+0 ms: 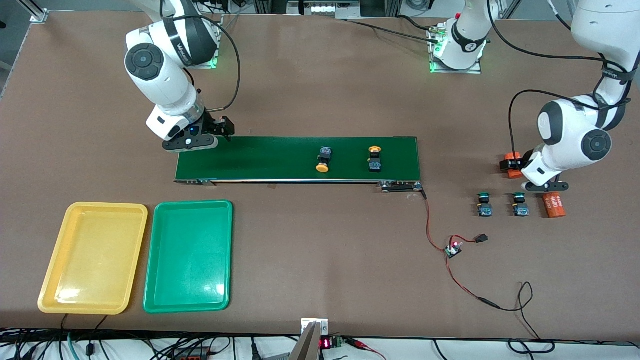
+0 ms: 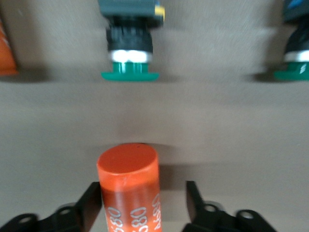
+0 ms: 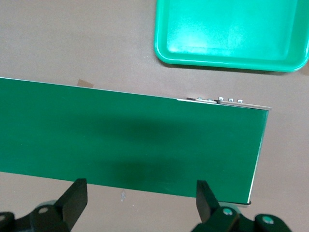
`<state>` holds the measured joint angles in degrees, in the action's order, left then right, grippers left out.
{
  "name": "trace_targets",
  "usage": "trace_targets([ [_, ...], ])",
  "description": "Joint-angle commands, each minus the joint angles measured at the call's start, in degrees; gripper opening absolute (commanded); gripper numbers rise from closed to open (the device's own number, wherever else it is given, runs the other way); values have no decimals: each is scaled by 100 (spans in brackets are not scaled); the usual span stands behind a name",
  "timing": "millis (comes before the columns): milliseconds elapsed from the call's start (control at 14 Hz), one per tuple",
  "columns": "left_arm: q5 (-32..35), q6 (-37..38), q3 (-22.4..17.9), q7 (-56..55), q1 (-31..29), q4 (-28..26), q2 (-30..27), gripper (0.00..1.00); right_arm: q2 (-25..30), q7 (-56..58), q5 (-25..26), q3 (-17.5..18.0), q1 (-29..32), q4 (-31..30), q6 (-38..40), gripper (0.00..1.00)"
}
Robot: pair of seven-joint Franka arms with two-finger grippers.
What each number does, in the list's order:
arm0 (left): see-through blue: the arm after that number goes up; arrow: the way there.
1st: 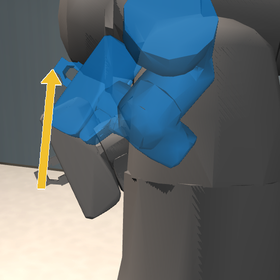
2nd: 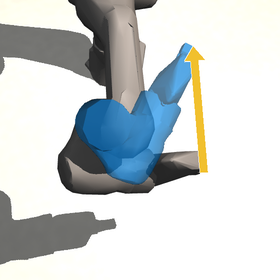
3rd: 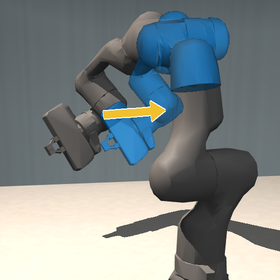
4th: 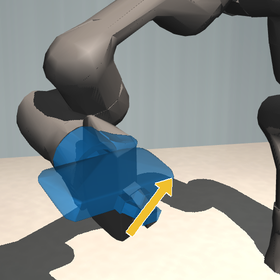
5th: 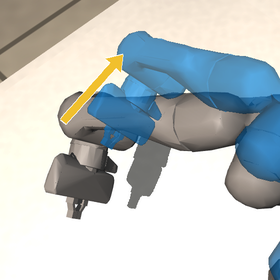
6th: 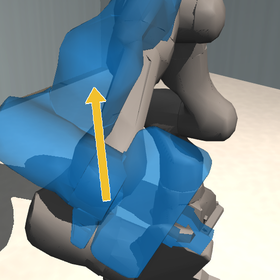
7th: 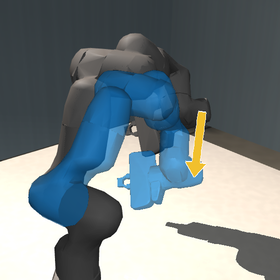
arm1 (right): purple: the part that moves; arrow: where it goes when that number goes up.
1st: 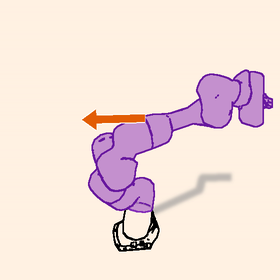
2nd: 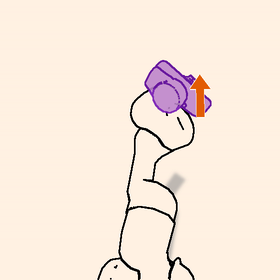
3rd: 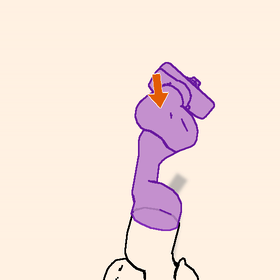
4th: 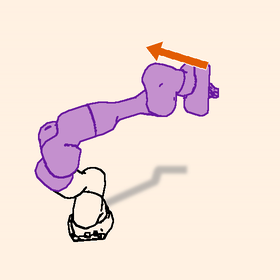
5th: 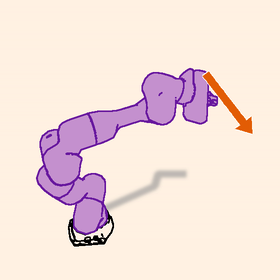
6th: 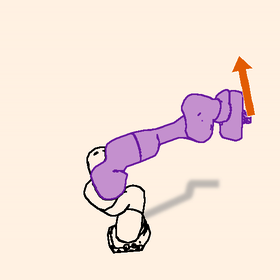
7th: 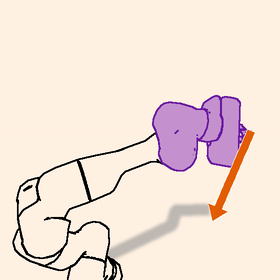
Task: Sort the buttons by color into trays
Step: 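Grasp an orange cylinder with the left gripper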
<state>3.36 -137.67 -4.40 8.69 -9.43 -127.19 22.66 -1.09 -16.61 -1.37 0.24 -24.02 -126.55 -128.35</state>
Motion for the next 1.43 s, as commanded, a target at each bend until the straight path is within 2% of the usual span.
trace_targets([
  [0,68,-23,18,238,-103,-52,2,37,-6,-88,-30,-7,-33,-10,-67,100],
  [143,68,343,44,335,-103,70,-86,26,-6,-88,-30,-7,-33,-10,-67,100],
  [215,59,746,79,326,-103,280,-182,21,-14,-88,-30,-7,-33,-10,-67,100],
  [287,42,1298,132,309,-94,474,-279,19,-32,-96,-30,-7,-33,-10,-76,100],
  [502,24,2698,658,335,-94,1255,-446,19,-50,-244,-48,-7,-41,25,-76,100],
  [717,42,3464,1404,379,-51,1950,-447,16,-374,-763,-22,-16,-383,201,-278,100],
  [860,42,3563,1906,527,-59,2162,-447,17,-559,-835,-21,-7,-489,306,-453,100],
  [1003,-11,3493,2275,1176,-50,2189,-412,17,-769,-1009,-21,-7,-542,490,-489,100],
  [1147,-37,3186,2714,1817,-33,2164,-385,16,-1059,-1299,-21,-16,-630,780,-498,100],
  [1362,-64,2782,3102,2739,72,2049,-289,13,-1402,-1573,5,-16,-770,1167,-498,100],
])
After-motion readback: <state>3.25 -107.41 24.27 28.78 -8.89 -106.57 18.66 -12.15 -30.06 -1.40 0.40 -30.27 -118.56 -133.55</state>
